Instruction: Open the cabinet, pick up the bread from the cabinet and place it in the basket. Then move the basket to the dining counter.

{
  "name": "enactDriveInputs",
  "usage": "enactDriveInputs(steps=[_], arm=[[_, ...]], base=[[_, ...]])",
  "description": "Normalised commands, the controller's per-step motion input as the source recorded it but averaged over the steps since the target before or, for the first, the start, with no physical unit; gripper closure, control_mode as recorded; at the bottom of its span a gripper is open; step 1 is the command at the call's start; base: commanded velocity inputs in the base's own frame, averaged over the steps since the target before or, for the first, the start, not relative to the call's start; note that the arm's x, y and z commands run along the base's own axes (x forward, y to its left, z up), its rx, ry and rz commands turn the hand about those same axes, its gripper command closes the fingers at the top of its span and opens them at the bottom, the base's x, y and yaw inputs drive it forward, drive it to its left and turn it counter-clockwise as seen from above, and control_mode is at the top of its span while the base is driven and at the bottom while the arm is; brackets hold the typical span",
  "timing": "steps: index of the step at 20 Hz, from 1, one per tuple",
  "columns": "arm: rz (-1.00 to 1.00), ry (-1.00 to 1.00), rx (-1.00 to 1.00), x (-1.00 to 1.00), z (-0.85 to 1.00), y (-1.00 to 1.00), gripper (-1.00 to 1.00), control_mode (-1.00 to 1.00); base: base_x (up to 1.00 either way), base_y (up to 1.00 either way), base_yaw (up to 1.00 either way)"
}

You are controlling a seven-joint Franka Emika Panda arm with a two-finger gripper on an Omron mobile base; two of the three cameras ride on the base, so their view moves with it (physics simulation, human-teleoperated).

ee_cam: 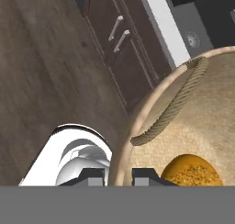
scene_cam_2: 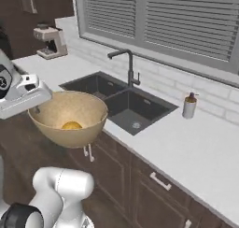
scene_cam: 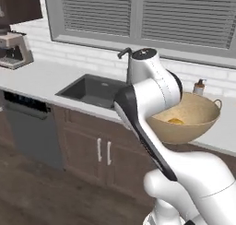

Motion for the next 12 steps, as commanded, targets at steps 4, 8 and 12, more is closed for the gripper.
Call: enactDriveInputs(steps=[4,8,12], arm=[[0.00,0.00,0.00,0.00,0.00,0.00,1.00,1.00],[0.00,0.00,0.00,0.00,0.00,0.00,1.00,1.00],[0.00,0.00,0.00,0.00,0.00,0.00,1.00,1.00]], base=[[-0.03,0.51,1.00],[-0.05,0.56,1.00],[-0.16,0.67,0.98]])
